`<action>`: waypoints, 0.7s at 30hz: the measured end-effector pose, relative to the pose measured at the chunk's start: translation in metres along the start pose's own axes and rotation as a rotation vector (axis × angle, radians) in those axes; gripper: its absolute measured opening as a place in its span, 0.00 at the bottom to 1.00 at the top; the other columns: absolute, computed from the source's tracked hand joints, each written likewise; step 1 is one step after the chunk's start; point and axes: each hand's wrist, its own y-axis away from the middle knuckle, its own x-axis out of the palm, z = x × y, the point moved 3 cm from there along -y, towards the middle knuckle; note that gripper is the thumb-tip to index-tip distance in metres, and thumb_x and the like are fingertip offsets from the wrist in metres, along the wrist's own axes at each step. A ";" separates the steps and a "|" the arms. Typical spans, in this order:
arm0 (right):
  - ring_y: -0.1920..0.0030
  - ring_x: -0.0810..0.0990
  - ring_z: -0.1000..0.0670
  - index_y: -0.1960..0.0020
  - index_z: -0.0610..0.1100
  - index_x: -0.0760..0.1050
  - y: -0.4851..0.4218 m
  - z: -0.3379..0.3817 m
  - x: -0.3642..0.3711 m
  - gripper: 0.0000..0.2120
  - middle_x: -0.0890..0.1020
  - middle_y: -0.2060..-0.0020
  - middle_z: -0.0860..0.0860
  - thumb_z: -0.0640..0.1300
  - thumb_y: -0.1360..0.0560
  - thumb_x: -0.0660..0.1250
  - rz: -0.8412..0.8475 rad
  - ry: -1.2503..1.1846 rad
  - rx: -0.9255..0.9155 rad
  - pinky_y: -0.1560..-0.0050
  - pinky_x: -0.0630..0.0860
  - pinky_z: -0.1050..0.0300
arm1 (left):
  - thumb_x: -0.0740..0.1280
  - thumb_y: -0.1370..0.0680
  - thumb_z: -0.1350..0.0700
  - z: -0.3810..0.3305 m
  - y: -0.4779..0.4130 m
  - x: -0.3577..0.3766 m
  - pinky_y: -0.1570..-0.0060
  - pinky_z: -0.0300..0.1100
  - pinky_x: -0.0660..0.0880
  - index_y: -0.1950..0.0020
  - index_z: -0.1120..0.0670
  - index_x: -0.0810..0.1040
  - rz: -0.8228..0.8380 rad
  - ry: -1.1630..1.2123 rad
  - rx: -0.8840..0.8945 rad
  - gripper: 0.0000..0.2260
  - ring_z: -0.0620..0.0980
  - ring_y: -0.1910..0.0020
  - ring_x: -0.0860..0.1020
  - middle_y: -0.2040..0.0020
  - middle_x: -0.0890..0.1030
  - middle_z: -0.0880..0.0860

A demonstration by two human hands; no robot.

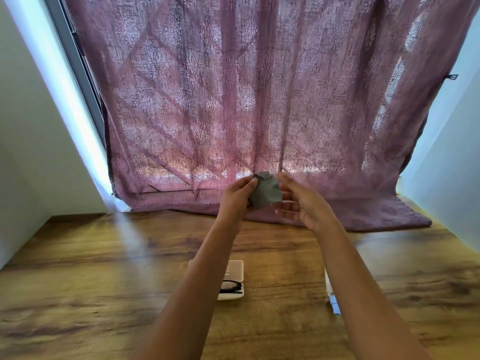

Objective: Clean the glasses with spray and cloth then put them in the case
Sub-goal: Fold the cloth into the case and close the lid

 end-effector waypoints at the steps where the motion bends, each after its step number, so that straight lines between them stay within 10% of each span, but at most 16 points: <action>1: 0.61 0.81 0.47 0.54 0.42 0.77 0.000 -0.001 0.001 0.19 0.82 0.60 0.46 0.57 0.34 0.70 0.027 0.017 0.012 0.58 0.79 0.52 | 0.63 0.22 0.60 0.000 0.000 0.002 0.68 0.39 0.78 0.57 0.51 0.78 0.004 0.025 0.001 0.07 0.47 0.61 0.77 0.61 0.79 0.51; 6: 0.60 0.80 0.49 0.57 0.41 0.76 -0.005 0.000 0.002 0.03 0.81 0.60 0.46 0.40 0.28 0.69 -0.036 -0.061 -0.106 0.58 0.79 0.57 | 0.61 0.22 0.60 0.000 -0.001 0.005 0.66 0.39 0.79 0.55 0.53 0.77 0.023 0.100 -0.001 0.06 0.48 0.62 0.79 0.60 0.79 0.53; 14: 0.56 0.80 0.49 0.56 0.46 0.78 -0.005 0.017 0.006 0.06 0.81 0.59 0.48 0.37 0.28 0.69 -0.032 0.095 -0.324 0.66 0.78 0.62 | 0.65 0.25 0.57 0.000 0.001 0.005 0.69 0.35 0.78 0.54 0.57 0.78 0.105 0.198 -0.095 0.04 0.43 0.71 0.80 0.68 0.82 0.50; 21: 0.54 0.80 0.51 0.56 0.52 0.79 0.001 0.031 0.006 0.07 0.82 0.59 0.51 0.40 0.27 0.68 0.145 0.445 -0.419 0.53 0.77 0.57 | 0.62 0.29 0.43 -0.004 0.000 -0.006 0.53 0.41 0.72 0.47 0.51 0.78 0.160 -0.170 0.063 0.17 0.46 0.51 0.79 0.50 0.81 0.49</action>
